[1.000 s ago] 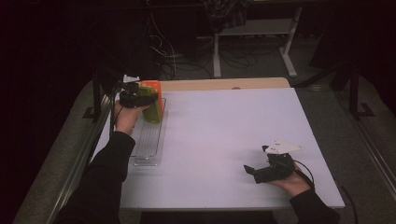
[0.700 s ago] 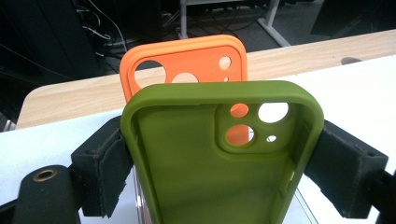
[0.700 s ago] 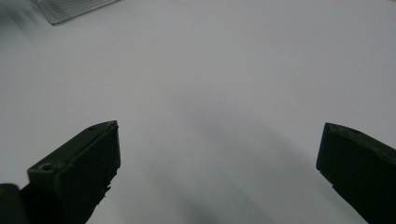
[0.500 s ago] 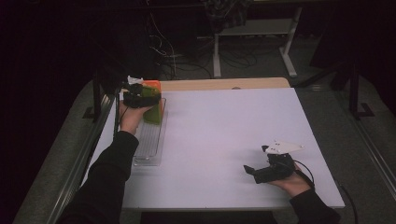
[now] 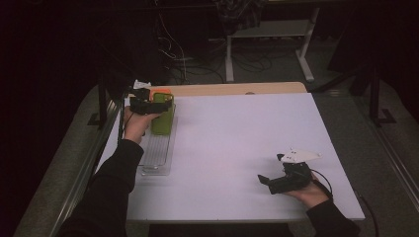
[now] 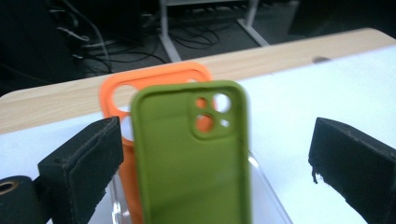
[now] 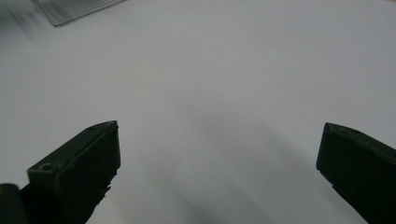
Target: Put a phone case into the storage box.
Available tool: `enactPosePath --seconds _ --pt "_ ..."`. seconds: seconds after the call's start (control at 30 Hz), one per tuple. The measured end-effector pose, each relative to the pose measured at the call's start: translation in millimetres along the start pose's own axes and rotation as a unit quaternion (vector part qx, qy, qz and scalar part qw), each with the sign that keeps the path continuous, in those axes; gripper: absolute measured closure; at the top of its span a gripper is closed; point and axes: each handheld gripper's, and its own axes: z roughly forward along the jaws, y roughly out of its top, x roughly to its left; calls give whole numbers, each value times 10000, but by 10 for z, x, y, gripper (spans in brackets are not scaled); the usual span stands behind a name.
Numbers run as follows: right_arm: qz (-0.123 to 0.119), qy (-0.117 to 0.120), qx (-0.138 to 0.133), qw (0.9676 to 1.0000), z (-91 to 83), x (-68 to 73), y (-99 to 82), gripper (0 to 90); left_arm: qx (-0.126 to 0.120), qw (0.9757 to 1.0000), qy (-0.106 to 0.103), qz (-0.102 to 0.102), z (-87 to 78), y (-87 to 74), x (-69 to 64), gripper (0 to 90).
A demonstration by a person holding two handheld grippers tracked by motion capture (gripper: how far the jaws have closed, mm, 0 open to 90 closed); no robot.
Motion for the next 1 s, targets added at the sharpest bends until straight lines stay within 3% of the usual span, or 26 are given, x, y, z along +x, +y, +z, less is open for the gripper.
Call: enactPosePath --seconds 0.13,0.2,0.4,0.5,0.63,1.0 --pt "17 16 -20 10000 -1 -2 1 0 29 9993 -365 86 -144 23 -53 27" --pt "52 34 5 10000 -1 3 5 0 59 9979 -604 228 -239 36 -106 27" --pt "35 81 51 9999 -7 10 20 0 197 9913 -1202 508 -443 -4 -286 1" --pt "32 94 69 9999 -22 11 35 0 245 9877 -1404 636 -520 -68 -367 0" --pt "66 116 98 9999 -41 3 56 0 356 9832 -1589 826 -598 -165 -435 0" --pt "16 121 122 9999 -63 -13 84 0 459 9723 -2017 1089 -814 -439 -588 0"
